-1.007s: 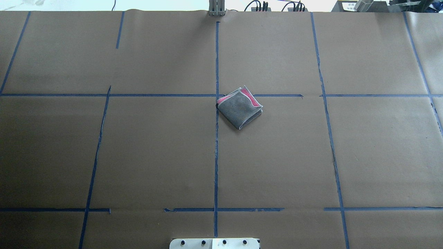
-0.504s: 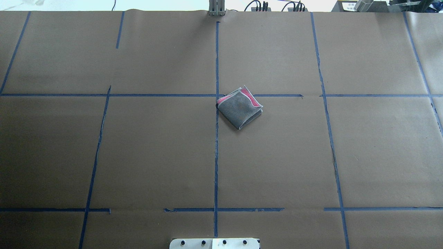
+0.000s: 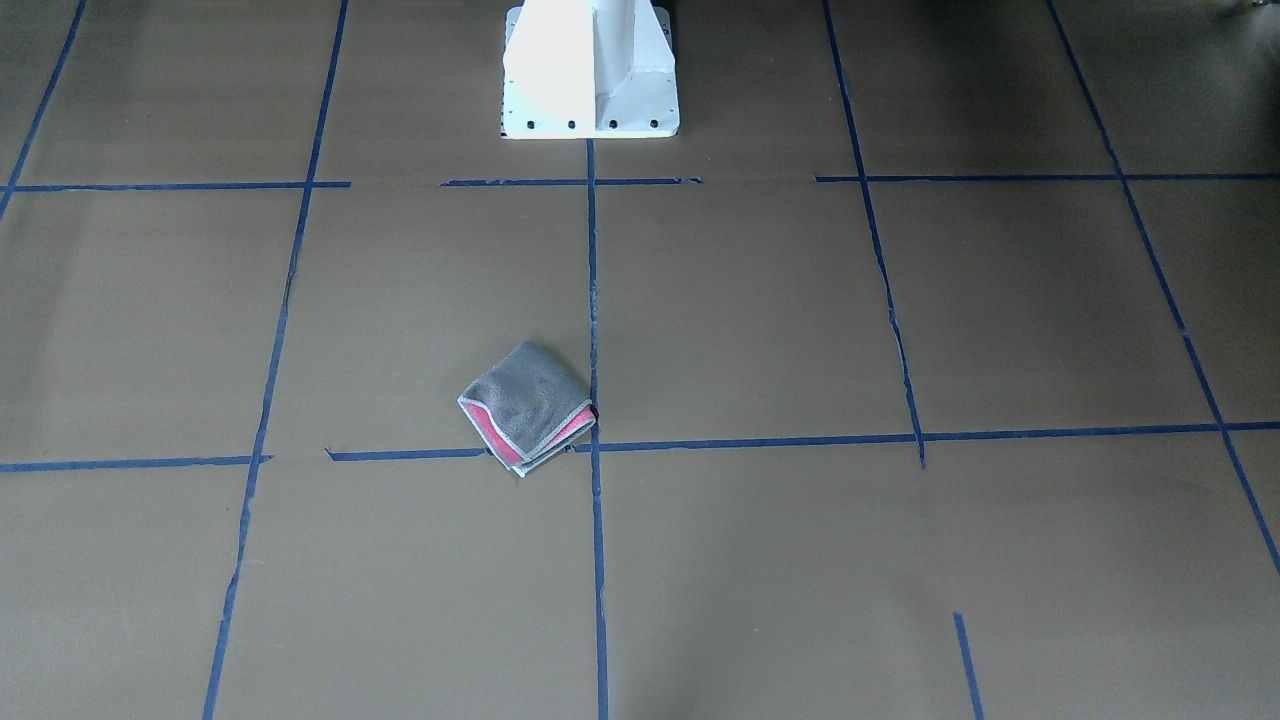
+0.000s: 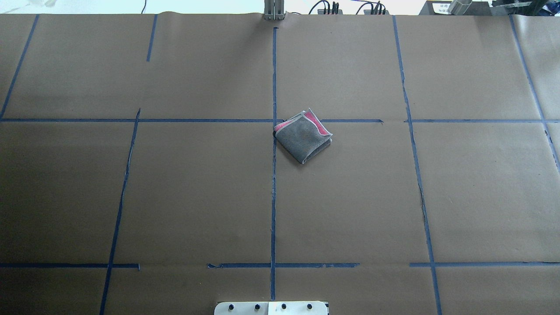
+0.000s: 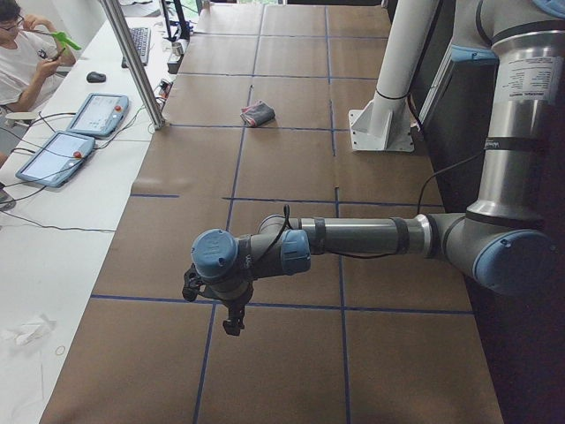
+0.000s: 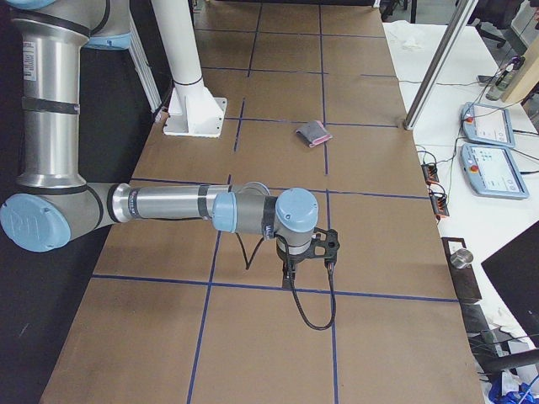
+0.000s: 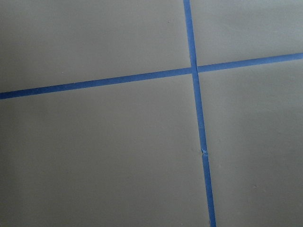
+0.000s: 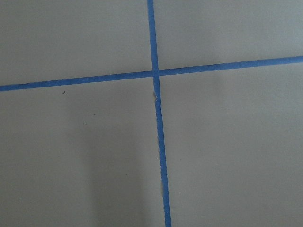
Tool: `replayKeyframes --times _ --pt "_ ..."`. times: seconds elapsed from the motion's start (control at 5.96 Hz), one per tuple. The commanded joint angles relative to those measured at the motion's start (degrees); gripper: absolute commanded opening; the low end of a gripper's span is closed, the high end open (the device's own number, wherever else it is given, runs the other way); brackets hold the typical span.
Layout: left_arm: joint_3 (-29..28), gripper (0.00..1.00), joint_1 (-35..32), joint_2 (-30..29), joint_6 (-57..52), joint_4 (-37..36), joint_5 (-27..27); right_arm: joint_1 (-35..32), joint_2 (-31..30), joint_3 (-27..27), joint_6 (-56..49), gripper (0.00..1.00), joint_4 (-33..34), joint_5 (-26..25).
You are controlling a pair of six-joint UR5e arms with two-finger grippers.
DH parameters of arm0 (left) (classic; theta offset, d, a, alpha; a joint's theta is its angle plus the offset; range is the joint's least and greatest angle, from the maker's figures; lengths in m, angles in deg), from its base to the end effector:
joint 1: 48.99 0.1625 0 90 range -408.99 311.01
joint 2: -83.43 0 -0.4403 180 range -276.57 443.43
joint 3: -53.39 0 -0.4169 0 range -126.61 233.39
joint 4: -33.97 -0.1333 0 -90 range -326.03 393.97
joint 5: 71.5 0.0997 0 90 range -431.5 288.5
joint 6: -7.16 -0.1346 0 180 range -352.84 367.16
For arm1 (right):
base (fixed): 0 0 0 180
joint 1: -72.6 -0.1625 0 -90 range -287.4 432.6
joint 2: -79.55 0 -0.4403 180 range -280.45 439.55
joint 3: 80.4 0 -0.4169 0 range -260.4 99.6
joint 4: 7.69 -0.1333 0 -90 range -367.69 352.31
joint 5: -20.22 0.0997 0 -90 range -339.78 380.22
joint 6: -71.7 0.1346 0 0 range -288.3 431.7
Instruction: Fold towel twice with both arms
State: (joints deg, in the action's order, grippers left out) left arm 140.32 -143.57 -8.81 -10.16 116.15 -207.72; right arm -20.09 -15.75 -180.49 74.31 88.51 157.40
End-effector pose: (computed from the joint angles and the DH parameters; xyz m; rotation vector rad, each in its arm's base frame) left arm -0.0774 -0.5141 0.7156 0.0129 0.8182 0.1489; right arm 0.0567 -0.4700 0.6600 -0.0226 -0.8238 0.0973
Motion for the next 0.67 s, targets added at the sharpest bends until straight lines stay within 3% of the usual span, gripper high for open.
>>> replayKeyframes --times 0.0,0.5 --pt "0.00 1.00 0.00 -0.04 0.00 0.00 0.08 0.32 -0.58 0.51 -0.05 1.00 0.04 -0.25" --pt "-0.18 1.00 0.00 -0.31 -0.08 0.09 0.17 0.32 -0.67 0.95 -0.15 1.00 -0.05 -0.25"
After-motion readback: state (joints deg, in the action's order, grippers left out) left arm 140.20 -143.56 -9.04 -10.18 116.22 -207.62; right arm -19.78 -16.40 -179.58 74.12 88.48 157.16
